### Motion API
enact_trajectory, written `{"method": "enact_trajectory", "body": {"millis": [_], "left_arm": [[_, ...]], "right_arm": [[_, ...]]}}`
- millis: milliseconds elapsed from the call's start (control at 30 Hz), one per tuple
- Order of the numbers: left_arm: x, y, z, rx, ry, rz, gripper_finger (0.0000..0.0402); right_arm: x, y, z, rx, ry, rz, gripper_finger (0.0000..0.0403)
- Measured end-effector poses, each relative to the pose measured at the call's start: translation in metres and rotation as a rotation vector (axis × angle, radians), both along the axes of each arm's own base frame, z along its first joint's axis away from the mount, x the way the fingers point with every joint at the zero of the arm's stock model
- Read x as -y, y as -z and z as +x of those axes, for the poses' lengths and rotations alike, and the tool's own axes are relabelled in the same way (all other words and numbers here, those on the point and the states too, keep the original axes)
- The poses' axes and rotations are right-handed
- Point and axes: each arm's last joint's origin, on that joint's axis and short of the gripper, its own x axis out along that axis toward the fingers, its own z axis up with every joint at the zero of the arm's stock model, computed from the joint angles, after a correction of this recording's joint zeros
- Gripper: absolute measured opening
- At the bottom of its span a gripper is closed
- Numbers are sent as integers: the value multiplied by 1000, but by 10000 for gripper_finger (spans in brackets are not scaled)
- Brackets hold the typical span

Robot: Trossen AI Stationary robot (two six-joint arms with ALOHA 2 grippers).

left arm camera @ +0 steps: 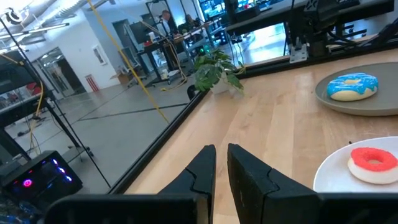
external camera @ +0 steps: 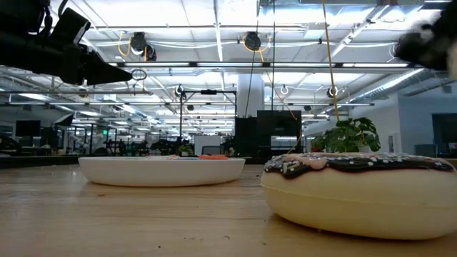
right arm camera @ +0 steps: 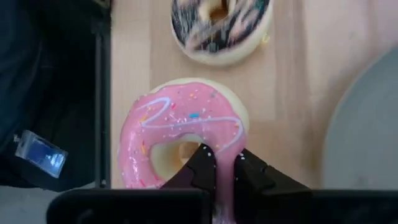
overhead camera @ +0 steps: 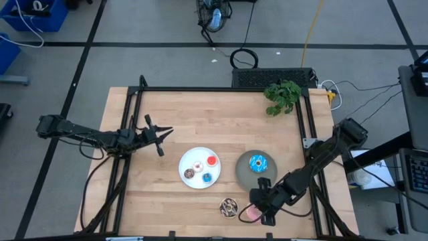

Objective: Pick & Place donuts
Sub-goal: Put the large pink donut on the gray plate

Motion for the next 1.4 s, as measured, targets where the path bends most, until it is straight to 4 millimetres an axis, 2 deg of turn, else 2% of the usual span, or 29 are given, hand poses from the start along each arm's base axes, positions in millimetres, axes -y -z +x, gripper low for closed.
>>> {"method": "enact_trajectory", "body": {"millis": [133, 267, 367, 533, 700, 800, 1033, 1200, 1400], "left_arm": [[0, 0, 0, 1, 0, -6, 49], [0, 0, 0, 8, -1, -26, 49], [0, 1, 0, 7, -1, -30, 49], [0, 2, 0, -16, -1, -12, 49], [0, 6, 0, -60, 0, 9, 49], [0, 6, -1, -63, 0, 9, 49], [0, 6, -1, -63, 0, 8, 49], [0, 6, -1, -61, 1, 8, 49], [0, 6, 0, -61, 1, 6, 49]], "right_arm": [[17, -29, 15, -9, -1, -120, 12], [52, -44, 37, -34, 41, -187, 7], [78, -47, 48, -37, 65, -218, 8], [108, -30, 57, -62, 59, -182, 8], [124, -9, 58, -58, 76, -130, 8], [130, 4, 58, -36, 71, -82, 8], [141, 28, 45, -96, 96, -96, 8], [141, 37, 44, -55, 99, -85, 8], [141, 36, 46, -30, 77, -91, 8]]}}
